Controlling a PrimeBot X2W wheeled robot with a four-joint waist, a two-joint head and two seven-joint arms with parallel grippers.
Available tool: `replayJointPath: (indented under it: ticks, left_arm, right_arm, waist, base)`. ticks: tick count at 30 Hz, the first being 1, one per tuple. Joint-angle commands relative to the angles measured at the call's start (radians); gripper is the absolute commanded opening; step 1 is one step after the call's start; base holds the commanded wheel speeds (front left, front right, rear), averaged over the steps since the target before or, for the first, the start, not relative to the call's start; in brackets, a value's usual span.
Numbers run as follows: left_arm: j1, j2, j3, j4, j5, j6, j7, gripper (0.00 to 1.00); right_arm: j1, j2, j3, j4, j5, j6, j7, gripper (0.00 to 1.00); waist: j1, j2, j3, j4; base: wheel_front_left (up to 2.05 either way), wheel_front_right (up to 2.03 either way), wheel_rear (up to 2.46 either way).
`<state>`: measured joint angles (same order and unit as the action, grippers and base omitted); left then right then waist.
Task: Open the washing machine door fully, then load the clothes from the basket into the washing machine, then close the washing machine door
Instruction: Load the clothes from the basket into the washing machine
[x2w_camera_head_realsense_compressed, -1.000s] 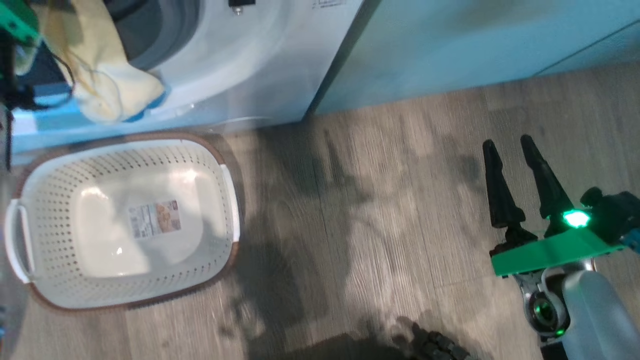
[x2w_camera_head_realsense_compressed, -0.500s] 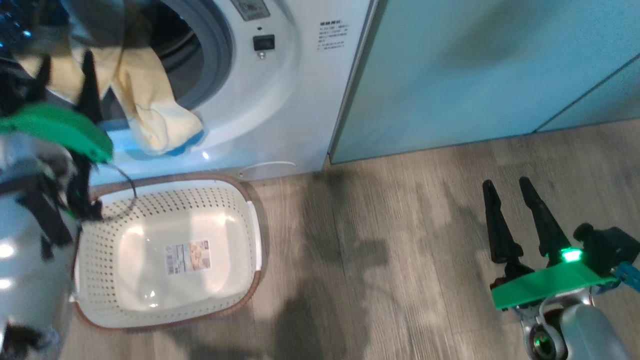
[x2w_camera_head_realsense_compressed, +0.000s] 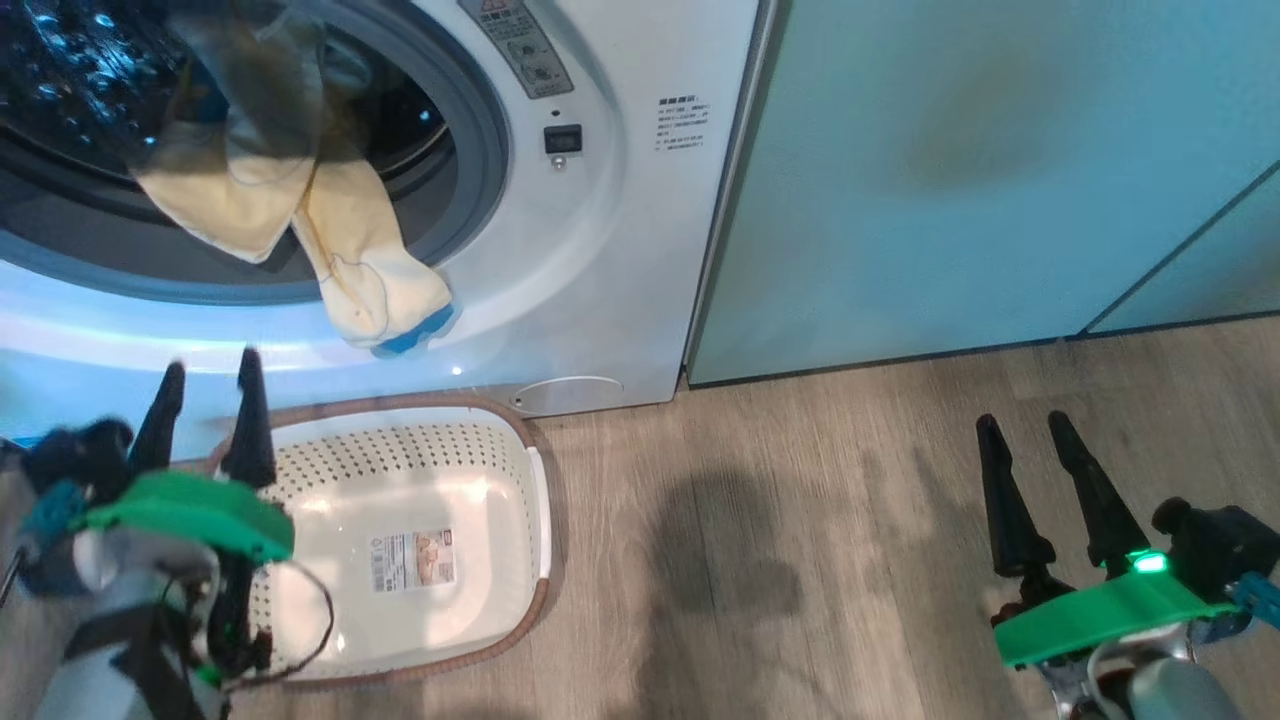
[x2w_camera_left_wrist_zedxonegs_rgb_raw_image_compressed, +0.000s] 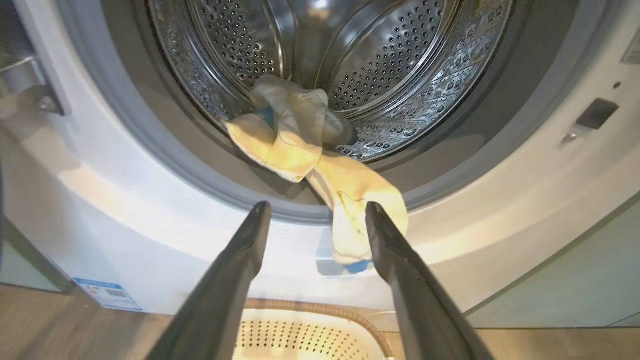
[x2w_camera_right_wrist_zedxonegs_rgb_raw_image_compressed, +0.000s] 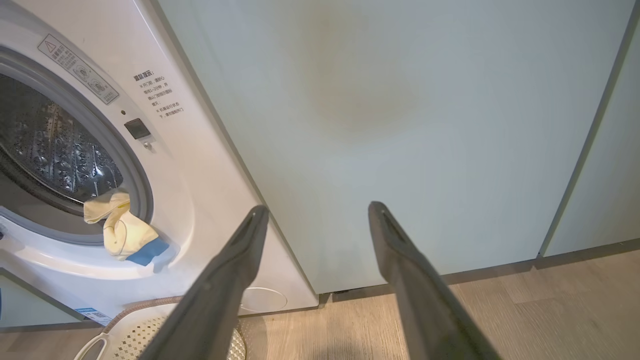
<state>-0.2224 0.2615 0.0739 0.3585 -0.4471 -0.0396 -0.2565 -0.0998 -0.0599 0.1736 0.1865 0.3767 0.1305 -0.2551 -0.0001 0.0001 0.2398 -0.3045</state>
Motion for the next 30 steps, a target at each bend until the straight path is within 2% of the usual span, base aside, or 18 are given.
replayJointPath:
  ticks: [1,7,14,20,30]
  left_arm:
    - [-0.009,0.023,0.057,-0.048,0.01,0.01,-0.005,1.0]
    - [0.111,-0.033,0.108,-0.13,0.042,0.01,-0.005,1.0]
    - [0.171,-0.092,0.146,-0.17,0.069,-0.002,-0.005,1.0]
    - [0.185,-0.114,0.173,-0.174,0.088,-0.016,-0.005,1.0]
    - [0.172,-0.118,0.182,-0.168,0.121,-0.032,-0.005,1.0]
  right_arm:
    - [-0.004,-0.015,0.015,-0.03,-0.011,0.0,-0.007,1.0]
    - [0.002,-0.014,0.014,-0.032,-0.009,0.0,-0.007,1.0]
    - [0.005,-0.018,0.009,-0.033,-0.009,0.0,-0.007,1.0]
    - [0.003,-0.019,0.011,-0.034,-0.007,0.0,-0.007,1.0]
    - [0.002,-0.014,0.011,-0.034,-0.004,0.0,-0.007,1.0]
  waist:
    - [0.0001,-0.0001,-0.004,0.002]
    - [0.0001,-0.0001,-0.012,0.005]
    - [0.0001,-0.0001,-0.02,0.013]
    - [0.0001,-0.0001,-0.022,0.014]
    - [0.0001,-0.0001,-0.013,0.012]
  base:
    - [0.0,0.0,0.0]
    - [0.0,0.0,0.0]
    - [0.0,0.0,0.0]
    - [0.0,0.0,0.0]
    - [0.0,0.0,0.0]
